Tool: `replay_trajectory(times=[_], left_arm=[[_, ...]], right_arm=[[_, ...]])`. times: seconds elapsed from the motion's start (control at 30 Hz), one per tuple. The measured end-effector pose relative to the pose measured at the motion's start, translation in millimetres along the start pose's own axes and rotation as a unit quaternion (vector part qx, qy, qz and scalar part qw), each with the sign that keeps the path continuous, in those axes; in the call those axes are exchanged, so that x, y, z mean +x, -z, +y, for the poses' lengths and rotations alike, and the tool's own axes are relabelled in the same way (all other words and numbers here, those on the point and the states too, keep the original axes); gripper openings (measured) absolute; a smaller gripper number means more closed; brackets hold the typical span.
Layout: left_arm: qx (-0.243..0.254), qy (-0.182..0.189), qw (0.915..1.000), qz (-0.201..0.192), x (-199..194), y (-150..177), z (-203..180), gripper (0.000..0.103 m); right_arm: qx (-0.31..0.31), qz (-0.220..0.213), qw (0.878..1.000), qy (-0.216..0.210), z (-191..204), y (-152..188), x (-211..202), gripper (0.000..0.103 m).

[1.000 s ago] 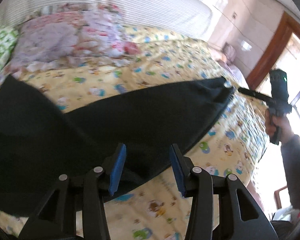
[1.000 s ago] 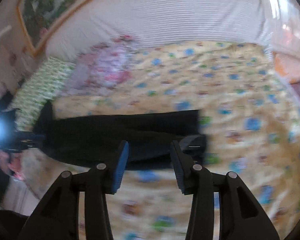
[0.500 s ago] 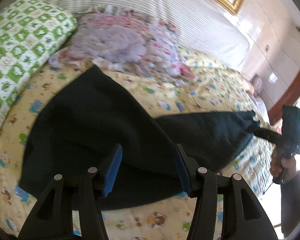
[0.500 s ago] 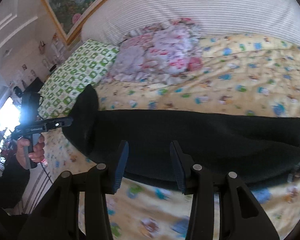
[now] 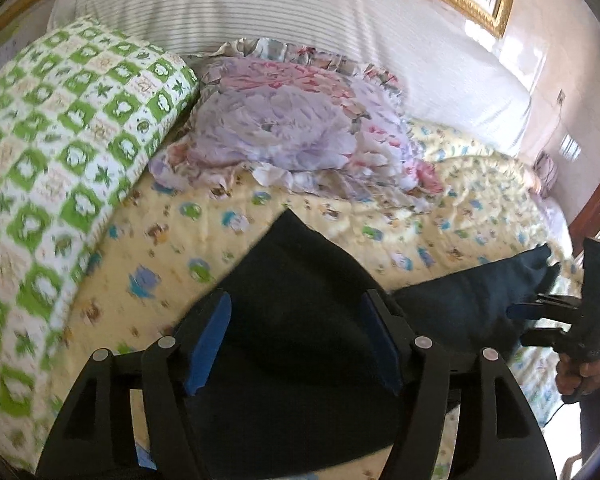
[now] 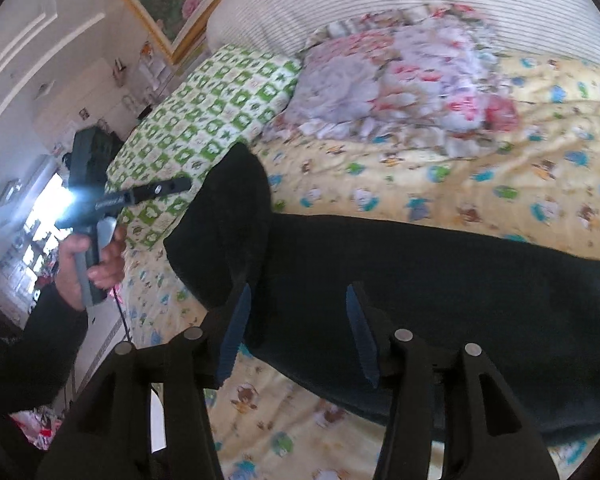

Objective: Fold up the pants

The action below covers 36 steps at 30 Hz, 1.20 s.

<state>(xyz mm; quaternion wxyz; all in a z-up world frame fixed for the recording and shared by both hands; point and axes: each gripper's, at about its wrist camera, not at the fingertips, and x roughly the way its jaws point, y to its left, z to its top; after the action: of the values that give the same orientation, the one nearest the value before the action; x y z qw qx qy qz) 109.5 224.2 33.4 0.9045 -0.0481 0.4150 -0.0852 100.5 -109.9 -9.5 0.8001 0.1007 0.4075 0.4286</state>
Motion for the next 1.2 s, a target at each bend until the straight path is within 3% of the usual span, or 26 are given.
replay_trajectory(times=[0.27, 0.6, 0.63, 0.7, 0.77, 0.83, 0.9, 1.0, 1.2], left_arm=[[0.013, 0.017, 0.9992, 0.034, 33, -28, 8, 0.07], [0.027, 0.003, 0.9982, 0.053, 69, -44, 7, 0.069], [0.029, 0.002, 0.9982, 0.052, 70, -43, 7, 0.067], [0.036, 0.005, 0.9983, 0.046, 69, -41, 6, 0.052], [0.04, 0.015, 0.9982, 0.041, 65, -38, 4, 0.024], [0.044, 0.014, 0.9985, 0.031, 58, -36, 4, 0.011], [0.045, 0.013, 0.9988, 0.011, 42, -32, 7, 0.008], [0.041, 0.014, 0.999, -0.01, 21, -24, 13, 0.006], [0.01, 0.019, 0.9989, -0.041, -18, 5, 33, 0.005]], right_arm=[[-0.006, 0.028, 0.999, -0.017, 19, -10, 37, 0.052], [0.013, 0.063, 0.998, -0.026, 22, -15, 76, 0.052], [0.023, 0.069, 0.997, -0.032, 21, -14, 82, 0.052], [0.027, 0.076, 0.996, -0.036, 22, -12, 91, 0.052], [0.015, 0.084, 0.996, -0.033, 28, -11, 100, 0.05], [-0.006, 0.091, 0.996, -0.022, 37, -10, 106, 0.012], [-0.021, 0.086, 0.996, -0.001, 42, -13, 106, 0.008], [-0.029, 0.054, 0.998, -0.005, 48, -22, 91, 0.007], [-0.088, 0.036, 0.995, 0.008, 74, -24, 75, 0.007]])
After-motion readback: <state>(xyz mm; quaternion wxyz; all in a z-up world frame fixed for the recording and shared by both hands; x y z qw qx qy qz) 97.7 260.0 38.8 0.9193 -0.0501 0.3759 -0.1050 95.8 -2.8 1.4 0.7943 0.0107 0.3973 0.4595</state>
